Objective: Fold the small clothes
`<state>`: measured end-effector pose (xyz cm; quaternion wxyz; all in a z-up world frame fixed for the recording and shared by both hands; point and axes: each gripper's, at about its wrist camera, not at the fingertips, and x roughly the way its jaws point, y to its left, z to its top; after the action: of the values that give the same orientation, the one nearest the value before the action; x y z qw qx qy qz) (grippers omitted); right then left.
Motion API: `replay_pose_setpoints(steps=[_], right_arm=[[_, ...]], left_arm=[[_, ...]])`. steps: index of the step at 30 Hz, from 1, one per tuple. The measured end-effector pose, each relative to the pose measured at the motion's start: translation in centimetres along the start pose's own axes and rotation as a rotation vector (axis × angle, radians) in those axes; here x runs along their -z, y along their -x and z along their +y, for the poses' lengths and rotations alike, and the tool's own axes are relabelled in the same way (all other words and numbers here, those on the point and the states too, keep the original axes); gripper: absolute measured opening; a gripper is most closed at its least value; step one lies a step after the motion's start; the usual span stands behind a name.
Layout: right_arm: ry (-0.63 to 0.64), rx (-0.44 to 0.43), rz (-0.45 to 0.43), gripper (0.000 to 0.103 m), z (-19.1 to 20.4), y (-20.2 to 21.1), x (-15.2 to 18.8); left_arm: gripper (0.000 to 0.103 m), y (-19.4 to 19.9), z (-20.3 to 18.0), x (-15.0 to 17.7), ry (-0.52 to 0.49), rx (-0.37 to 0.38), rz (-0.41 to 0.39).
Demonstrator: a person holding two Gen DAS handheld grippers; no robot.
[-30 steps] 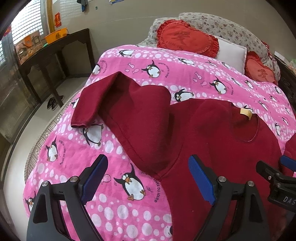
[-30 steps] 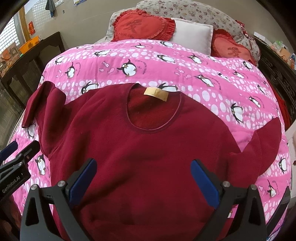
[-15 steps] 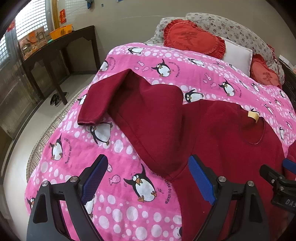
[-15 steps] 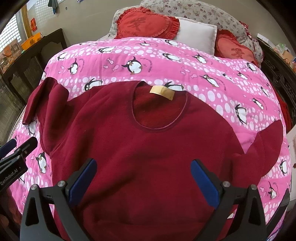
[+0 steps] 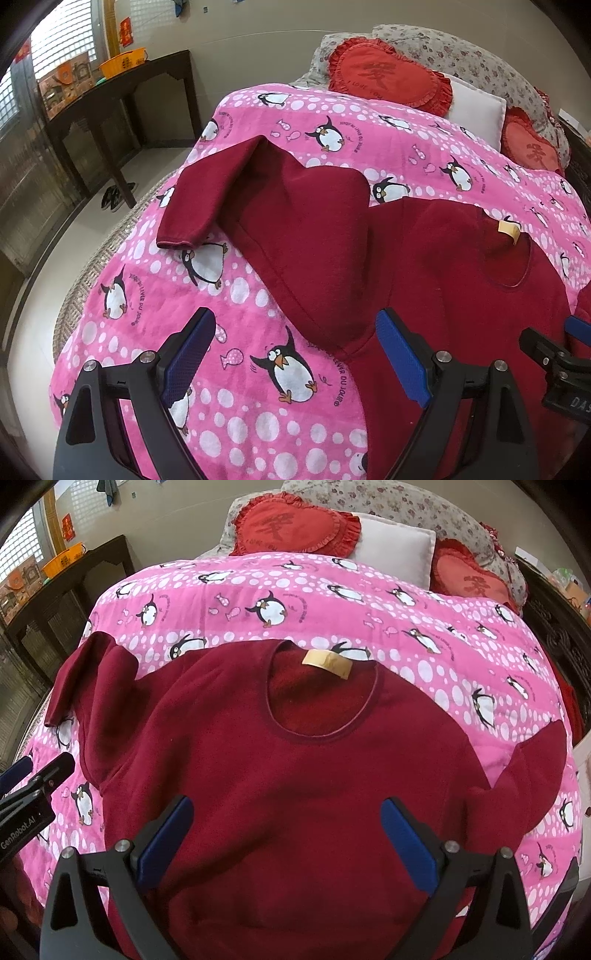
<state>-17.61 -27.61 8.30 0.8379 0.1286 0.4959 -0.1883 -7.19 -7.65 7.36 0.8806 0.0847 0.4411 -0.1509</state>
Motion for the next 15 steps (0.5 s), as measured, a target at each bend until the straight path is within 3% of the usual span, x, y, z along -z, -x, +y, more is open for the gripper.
replay_pose_setpoints(steps=[15], right_arm=[[0.015, -0.001, 0.005, 0.103, 0.7, -0.4, -0.5]], left_arm=[[0.071, -1.9, 5.1, -1.6, 0.021, -0.094, -0.012]])
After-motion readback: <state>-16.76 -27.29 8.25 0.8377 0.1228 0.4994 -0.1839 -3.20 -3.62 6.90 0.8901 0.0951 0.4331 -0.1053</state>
